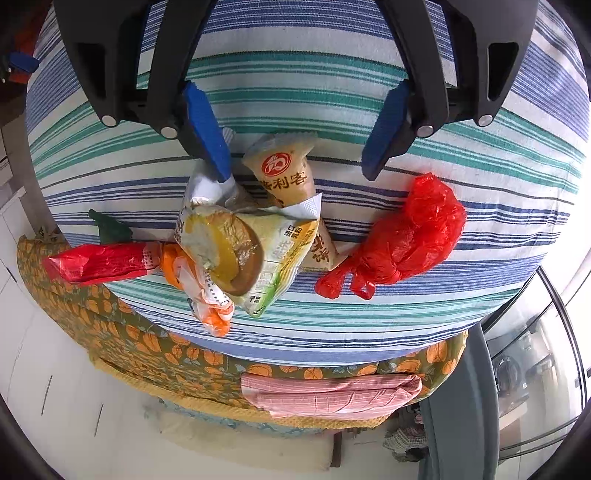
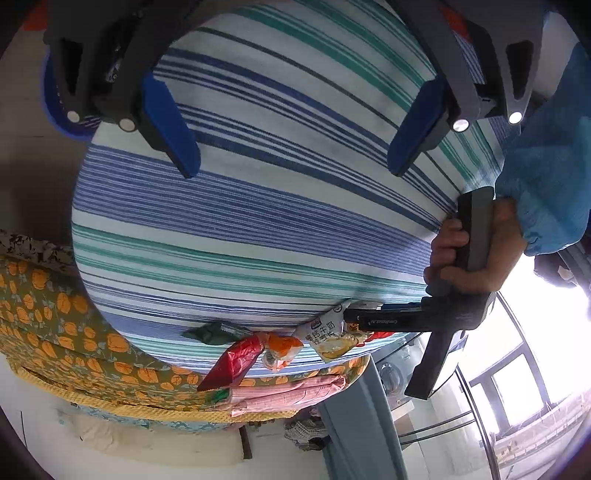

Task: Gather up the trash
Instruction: 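Move both tools back over the table toward the snack wrappers, then grasp the cream snack stick with the left tool while the right tool grasps the yellow bread bag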

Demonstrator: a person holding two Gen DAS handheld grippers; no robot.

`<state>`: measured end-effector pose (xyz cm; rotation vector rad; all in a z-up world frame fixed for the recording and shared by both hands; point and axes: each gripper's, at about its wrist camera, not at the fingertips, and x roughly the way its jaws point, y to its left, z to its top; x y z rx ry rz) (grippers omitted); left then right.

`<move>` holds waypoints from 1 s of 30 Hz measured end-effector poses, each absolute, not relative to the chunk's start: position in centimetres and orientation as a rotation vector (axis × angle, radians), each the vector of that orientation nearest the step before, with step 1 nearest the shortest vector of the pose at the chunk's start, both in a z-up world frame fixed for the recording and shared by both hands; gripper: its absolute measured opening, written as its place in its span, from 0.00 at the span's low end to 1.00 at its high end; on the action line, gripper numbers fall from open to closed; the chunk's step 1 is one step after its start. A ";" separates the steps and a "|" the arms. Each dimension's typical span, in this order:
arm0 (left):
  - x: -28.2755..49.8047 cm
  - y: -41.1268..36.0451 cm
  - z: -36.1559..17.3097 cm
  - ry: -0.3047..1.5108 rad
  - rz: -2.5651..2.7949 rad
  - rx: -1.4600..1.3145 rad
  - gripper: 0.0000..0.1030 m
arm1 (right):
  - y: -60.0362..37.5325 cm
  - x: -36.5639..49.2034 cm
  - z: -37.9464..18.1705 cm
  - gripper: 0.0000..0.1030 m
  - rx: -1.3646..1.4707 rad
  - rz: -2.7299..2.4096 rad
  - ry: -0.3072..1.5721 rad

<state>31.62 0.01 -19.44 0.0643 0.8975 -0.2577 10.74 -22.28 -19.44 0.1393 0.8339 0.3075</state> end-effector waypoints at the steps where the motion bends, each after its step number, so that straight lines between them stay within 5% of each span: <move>1: 31.7 0.0 -19.6 0.902 -0.255 0.067 0.58 | -22.3 10.6 -19.3 0.95 0.141 0.305 0.829; 6: 31.7 0.4 -19.5 0.905 -0.250 0.043 0.39 | -22.1 10.2 -18.6 0.95 0.132 0.302 0.808; 8: 31.5 0.7 -19.5 0.907 -0.257 0.030 0.24 | -21.9 10.0 -18.4 0.95 0.133 0.304 0.805; 17: 23.8 5.0 -17.8 0.949 -0.343 0.052 0.22 | -21.5 10.8 -17.8 0.94 0.132 0.330 0.812; 21: 21.2 6.7 -18.4 0.978 -0.377 0.052 0.28 | -20.3 13.0 -17.7 0.94 0.102 0.361 0.830; 26: 21.4 7.6 -18.7 0.939 -0.315 0.044 0.57 | -20.0 16.1 -18.0 0.94 0.101 0.372 0.870; 30: 22.4 7.8 -19.2 0.933 -0.281 0.052 0.65 | -20.2 17.5 -17.8 0.94 0.077 0.367 0.882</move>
